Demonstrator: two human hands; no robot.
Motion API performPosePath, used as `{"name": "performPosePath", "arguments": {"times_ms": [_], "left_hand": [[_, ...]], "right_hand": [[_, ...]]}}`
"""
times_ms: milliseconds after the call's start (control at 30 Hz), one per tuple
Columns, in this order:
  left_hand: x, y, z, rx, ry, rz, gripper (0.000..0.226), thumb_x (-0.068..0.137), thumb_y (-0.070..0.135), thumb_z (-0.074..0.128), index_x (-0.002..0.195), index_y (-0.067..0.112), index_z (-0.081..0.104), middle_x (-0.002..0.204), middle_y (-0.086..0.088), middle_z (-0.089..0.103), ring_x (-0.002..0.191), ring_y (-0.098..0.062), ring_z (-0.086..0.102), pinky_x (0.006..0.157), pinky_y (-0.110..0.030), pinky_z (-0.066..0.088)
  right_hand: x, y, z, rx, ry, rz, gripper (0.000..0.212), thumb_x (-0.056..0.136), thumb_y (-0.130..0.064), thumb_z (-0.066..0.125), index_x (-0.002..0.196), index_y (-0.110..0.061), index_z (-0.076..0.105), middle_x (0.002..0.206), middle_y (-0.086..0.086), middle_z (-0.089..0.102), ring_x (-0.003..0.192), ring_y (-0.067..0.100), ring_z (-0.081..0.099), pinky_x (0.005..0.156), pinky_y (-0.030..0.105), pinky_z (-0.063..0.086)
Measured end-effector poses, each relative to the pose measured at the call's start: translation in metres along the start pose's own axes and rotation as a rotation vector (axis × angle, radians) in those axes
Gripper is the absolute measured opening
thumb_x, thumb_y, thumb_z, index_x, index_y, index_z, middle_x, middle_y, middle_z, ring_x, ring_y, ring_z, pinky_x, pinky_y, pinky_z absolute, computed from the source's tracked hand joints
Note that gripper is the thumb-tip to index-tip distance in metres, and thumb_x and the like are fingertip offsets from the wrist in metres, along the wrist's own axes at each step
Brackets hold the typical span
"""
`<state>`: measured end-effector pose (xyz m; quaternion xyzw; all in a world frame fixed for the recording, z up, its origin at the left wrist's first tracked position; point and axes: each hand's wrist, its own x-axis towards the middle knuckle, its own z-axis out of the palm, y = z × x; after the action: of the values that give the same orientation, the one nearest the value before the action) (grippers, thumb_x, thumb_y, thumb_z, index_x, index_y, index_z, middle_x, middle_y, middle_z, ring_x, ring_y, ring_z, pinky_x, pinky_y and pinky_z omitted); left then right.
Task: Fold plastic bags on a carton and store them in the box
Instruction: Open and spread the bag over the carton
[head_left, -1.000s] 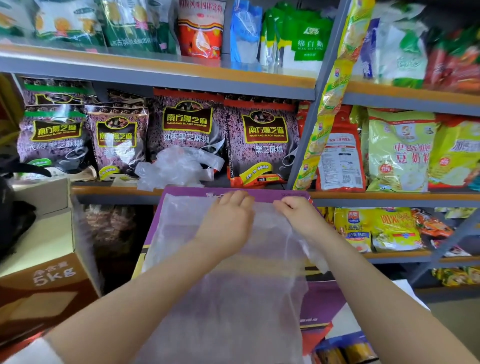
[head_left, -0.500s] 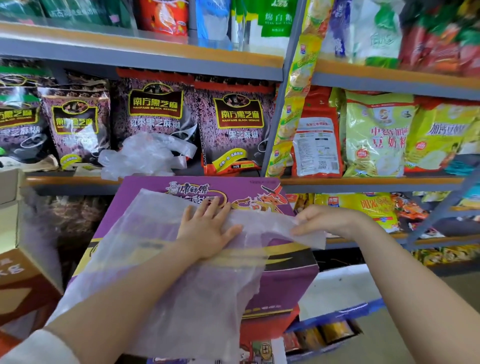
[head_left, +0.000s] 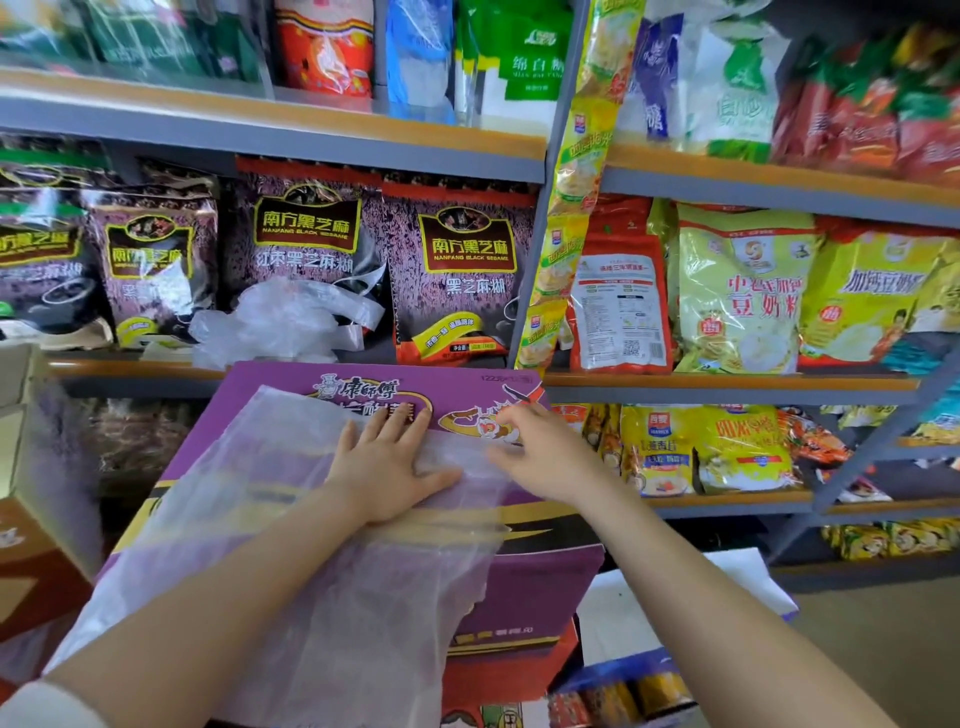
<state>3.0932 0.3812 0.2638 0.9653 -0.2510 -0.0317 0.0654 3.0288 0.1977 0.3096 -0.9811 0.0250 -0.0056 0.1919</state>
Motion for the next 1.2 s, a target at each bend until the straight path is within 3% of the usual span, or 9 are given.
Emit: {"name": "performPosePath", "arguments": {"times_ms": [100,233,333,533,667,800,900,1100,1200], "left_hand": [[0.001,-0.010,-0.008,-0.133,0.110,0.045,0.082,0.077,0.069,0.006,0.144,0.025,0.025,0.149,0.001,0.031,0.136,-0.022,0.026,0.112,-0.039,0.019],[0.006,-0.033,-0.021,0.022,0.092,0.140,0.051,0.096,0.045,0.034,0.140,0.021,0.033,0.144,-0.002,0.038,0.130,-0.024,0.033,0.107,-0.032,0.022],[0.013,-0.051,-0.036,0.096,-0.015,0.204,0.067,0.087,0.060,0.037,0.142,0.023,0.030,0.146,-0.002,0.036,0.133,-0.023,0.031,0.110,-0.033,0.016],[0.037,-0.074,-0.075,-0.115,0.052,0.177,0.037,0.091,0.044,0.050,0.102,0.009,0.048,0.102,-0.015,0.062,0.099,-0.033,0.056,0.077,-0.038,0.041],[0.065,-0.079,-0.097,-0.008,0.332,0.161,0.034,0.093,0.035,0.049,0.103,0.002,0.049,0.098,-0.022,0.062,0.094,-0.037,0.057,0.068,-0.038,0.037],[0.097,-0.086,-0.086,0.150,0.368,0.104,0.053,0.089,0.037,0.055,0.131,0.011,0.038,0.127,-0.013,0.049,0.119,-0.031,0.044,0.095,-0.040,0.031],[0.099,-0.091,-0.059,0.092,0.283,0.128,0.067,0.086,0.034,0.059,0.142,0.014,0.027,0.142,-0.010,0.032,0.131,-0.029,0.028,0.104,-0.041,0.024],[0.013,-0.071,-0.062,-0.357,0.276,0.509,0.071,0.081,0.064,0.031,0.118,0.009,0.057,0.126,-0.008,0.054,0.114,-0.024,0.052,0.099,-0.026,0.033],[-0.036,-0.061,-0.056,-0.307,0.248,0.412,0.078,0.071,0.072,0.033,0.124,0.019,0.052,0.125,0.005,0.055,0.109,-0.016,0.056,0.088,-0.032,0.049]], "right_hand": [[0.012,-0.013,0.017,-0.080,-0.080,0.015,0.051,0.086,-0.038,0.059,0.126,-0.011,0.045,0.129,0.008,0.047,0.120,0.027,0.042,0.094,0.038,0.041],[0.025,-0.023,0.009,0.006,-0.188,0.092,0.026,0.077,-0.028,0.070,0.081,-0.009,0.053,0.079,0.005,0.049,0.074,0.022,0.050,0.060,0.030,0.034],[0.033,-0.030,0.003,0.041,-0.273,0.053,0.044,0.077,-0.021,0.070,0.055,-0.017,0.032,0.060,-0.002,0.026,0.055,0.016,0.028,0.052,0.030,0.018],[0.063,-0.046,-0.022,0.117,0.157,0.063,0.008,0.079,-0.022,0.061,0.080,-0.029,0.057,0.089,0.000,0.062,0.098,0.028,0.058,0.083,0.038,0.042],[0.071,-0.063,-0.041,-0.171,0.437,-0.002,0.052,0.086,-0.029,0.060,0.134,-0.021,0.043,0.139,0.002,0.045,0.131,0.024,0.037,0.106,0.036,0.026],[0.035,-0.074,-0.031,0.151,0.037,-0.245,0.056,0.083,-0.048,0.061,0.130,-0.019,0.050,0.134,-0.002,0.050,0.125,0.012,0.045,0.103,0.022,0.032],[0.006,-0.074,-0.018,-0.031,-0.212,-0.329,0.087,0.061,-0.078,0.054,0.132,-0.030,0.046,0.138,-0.014,0.046,0.127,0.002,0.040,0.108,0.025,0.032],[0.018,-0.064,0.004,-0.326,-0.092,-0.277,0.033,0.087,-0.026,0.053,0.120,-0.024,0.054,0.122,-0.003,0.054,0.114,0.021,0.052,0.082,0.033,0.042],[0.026,-0.069,0.011,-0.256,0.043,-0.224,0.018,0.093,-0.018,0.044,0.100,-0.013,0.060,0.105,0.004,0.059,0.101,0.025,0.055,0.068,0.032,0.036]]}}
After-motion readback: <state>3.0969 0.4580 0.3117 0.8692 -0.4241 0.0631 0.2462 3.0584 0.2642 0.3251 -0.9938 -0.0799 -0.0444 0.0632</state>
